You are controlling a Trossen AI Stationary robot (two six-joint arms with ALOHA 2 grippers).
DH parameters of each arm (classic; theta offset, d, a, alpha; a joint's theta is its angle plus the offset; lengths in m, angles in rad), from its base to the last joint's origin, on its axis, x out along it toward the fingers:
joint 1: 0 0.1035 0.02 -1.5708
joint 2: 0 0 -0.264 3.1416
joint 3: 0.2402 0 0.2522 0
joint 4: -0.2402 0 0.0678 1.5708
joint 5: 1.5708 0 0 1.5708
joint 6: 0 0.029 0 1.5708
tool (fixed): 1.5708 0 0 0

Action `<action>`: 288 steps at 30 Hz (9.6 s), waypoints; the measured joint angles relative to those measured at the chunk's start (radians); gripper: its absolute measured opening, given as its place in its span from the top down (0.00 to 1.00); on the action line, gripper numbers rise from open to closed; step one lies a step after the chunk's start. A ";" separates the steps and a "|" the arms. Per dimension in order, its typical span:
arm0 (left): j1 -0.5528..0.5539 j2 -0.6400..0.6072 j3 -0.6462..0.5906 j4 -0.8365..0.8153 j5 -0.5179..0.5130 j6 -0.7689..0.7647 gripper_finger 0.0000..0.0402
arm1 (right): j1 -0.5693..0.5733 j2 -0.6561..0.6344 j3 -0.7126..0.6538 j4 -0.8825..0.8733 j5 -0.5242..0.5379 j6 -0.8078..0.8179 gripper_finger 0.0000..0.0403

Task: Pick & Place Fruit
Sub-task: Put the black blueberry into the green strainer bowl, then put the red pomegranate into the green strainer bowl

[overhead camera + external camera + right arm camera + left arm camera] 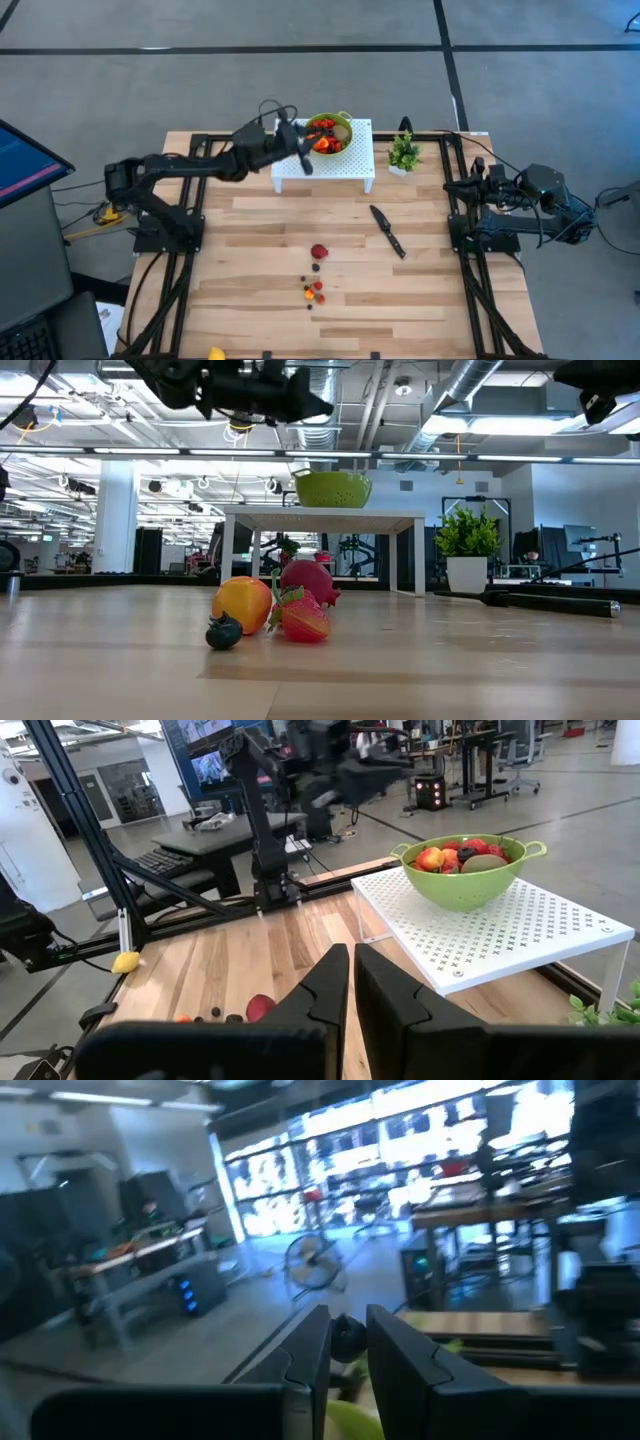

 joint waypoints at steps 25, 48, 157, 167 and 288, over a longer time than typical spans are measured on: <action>0.115 0.101 0.078 -0.256 -0.002 -0.080 0.87 | 0.000 0.000 0.000 0.000 0.000 0.000 0.96; 0.120 0.101 0.078 -0.290 -0.027 -0.040 0.74 | 0.000 0.000 0.000 0.000 0.000 0.000 0.96; -0.457 0.407 -0.011 -0.557 0.164 -0.139 0.38 | 0.000 0.000 0.000 0.000 0.000 0.000 0.96; -0.458 0.407 -0.011 -0.544 0.164 -0.138 0.24 | 0.000 0.000 0.000 0.000 0.000 0.000 0.96; 0.130 0.213 0.210 -0.326 -0.001 -0.089 0.47 | 0.000 0.000 0.000 0.000 0.000 0.000 0.96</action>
